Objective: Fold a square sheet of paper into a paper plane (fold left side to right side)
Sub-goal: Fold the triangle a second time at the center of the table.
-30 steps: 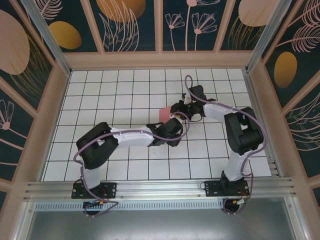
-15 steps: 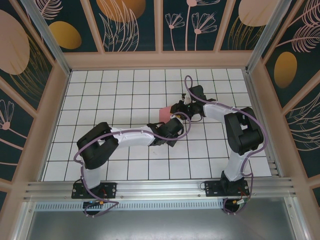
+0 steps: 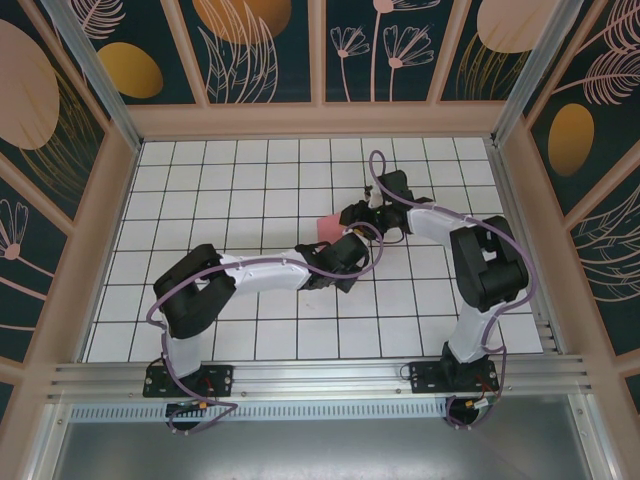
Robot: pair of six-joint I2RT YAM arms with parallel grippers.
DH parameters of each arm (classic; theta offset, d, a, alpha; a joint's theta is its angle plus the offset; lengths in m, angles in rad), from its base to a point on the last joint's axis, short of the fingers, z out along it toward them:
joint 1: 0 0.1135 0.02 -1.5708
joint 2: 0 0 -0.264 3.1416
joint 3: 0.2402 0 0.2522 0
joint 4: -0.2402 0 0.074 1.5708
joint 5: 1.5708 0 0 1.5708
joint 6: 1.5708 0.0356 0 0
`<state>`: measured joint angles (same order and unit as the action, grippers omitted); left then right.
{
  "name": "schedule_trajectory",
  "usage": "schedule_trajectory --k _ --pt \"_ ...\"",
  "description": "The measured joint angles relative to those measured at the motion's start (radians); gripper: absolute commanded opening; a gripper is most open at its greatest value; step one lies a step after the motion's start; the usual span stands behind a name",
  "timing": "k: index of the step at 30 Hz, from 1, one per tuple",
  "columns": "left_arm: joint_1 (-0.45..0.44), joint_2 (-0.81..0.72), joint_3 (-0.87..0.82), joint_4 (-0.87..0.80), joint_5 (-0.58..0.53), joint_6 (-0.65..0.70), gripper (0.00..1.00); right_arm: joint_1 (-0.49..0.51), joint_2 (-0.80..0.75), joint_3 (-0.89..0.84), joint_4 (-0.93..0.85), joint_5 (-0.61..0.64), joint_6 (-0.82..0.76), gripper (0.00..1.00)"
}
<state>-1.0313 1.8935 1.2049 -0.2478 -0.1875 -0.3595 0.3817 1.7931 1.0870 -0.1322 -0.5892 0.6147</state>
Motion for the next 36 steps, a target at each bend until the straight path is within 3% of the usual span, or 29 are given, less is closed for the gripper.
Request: schedule_trajectory --k 3,7,10,14,17,21,36 --pt "0.014 -0.002 0.000 0.001 0.058 -0.004 0.02 -0.013 -0.071 -0.020 -0.008 0.026 -0.012 0.61" --pt "0.055 -0.019 -0.003 0.021 0.158 -0.021 0.02 -0.060 -0.194 -0.068 -0.013 0.050 -0.028 0.60" --pt "0.094 -0.041 -0.025 0.055 0.233 -0.045 0.03 -0.095 -0.271 -0.127 -0.019 0.067 -0.036 0.41" --pt "0.138 -0.060 -0.055 0.095 0.315 -0.077 0.03 -0.103 -0.319 -0.233 -0.022 0.070 -0.031 0.28" --pt "0.158 -0.060 -0.067 0.127 0.368 -0.102 0.04 -0.094 -0.322 -0.325 -0.005 0.061 -0.015 0.19" --pt "0.163 -0.060 -0.076 0.149 0.409 -0.130 0.04 -0.051 -0.312 -0.396 -0.001 0.061 0.012 0.15" --pt "0.187 -0.060 -0.099 0.167 0.425 -0.151 0.07 0.060 -0.147 -0.357 0.035 0.123 0.020 0.13"
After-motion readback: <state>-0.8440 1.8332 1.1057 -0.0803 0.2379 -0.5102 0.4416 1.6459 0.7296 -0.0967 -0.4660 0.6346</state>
